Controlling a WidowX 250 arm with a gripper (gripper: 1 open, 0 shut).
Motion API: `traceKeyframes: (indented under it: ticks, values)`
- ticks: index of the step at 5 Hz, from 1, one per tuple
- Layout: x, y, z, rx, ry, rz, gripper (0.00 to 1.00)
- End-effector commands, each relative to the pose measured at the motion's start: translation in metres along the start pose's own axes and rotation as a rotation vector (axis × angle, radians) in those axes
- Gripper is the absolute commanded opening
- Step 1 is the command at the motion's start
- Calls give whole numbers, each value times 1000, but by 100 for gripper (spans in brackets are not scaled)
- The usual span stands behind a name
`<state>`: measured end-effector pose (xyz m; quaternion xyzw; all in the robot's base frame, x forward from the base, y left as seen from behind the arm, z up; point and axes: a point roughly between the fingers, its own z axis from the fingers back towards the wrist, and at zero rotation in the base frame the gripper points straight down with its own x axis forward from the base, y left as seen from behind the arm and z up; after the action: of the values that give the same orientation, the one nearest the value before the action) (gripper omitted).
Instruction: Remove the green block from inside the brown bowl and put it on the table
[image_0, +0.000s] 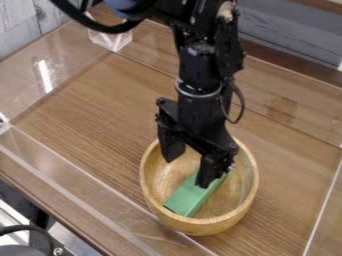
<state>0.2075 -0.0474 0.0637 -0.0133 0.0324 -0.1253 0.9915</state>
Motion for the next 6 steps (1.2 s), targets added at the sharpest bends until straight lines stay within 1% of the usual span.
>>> traceKeyframes:
  ticks: [1,6]
  values:
    - [5,-3,2,2,-46,-6,100]
    - [5,-5,-27,-11,-68,0,100]
